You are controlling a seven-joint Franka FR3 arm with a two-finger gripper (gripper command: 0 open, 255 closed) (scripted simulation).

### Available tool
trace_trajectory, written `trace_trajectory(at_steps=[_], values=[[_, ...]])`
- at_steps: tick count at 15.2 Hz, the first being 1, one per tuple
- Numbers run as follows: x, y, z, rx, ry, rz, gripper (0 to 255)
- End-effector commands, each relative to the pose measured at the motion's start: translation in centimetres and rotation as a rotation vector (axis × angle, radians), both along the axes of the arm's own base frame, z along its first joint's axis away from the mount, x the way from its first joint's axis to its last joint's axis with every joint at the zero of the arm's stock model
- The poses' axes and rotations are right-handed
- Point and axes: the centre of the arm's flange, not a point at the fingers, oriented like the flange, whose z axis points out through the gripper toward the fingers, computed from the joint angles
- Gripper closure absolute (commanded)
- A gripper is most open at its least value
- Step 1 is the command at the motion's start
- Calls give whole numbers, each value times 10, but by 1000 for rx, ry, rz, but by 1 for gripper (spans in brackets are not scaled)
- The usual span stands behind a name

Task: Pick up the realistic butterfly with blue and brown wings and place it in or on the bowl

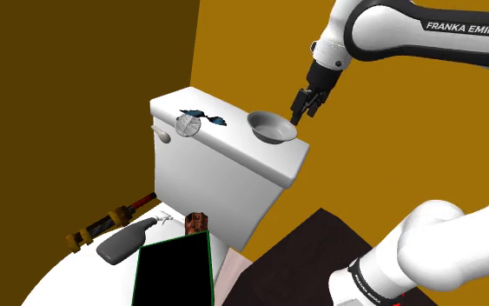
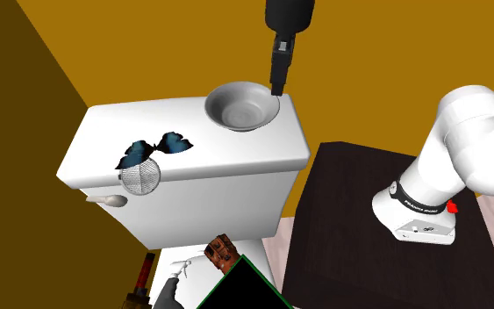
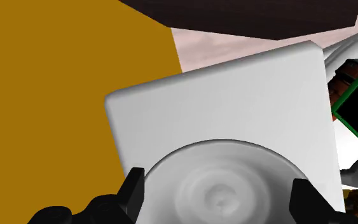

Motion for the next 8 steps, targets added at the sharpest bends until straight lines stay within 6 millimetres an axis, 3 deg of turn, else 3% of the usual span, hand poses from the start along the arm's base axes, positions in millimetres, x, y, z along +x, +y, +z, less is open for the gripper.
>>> trace_trajectory(at_steps=[1, 8], values=[[30, 6, -2, 7, 6, 47, 0], [118, 34, -9, 33, 24, 205, 0]])
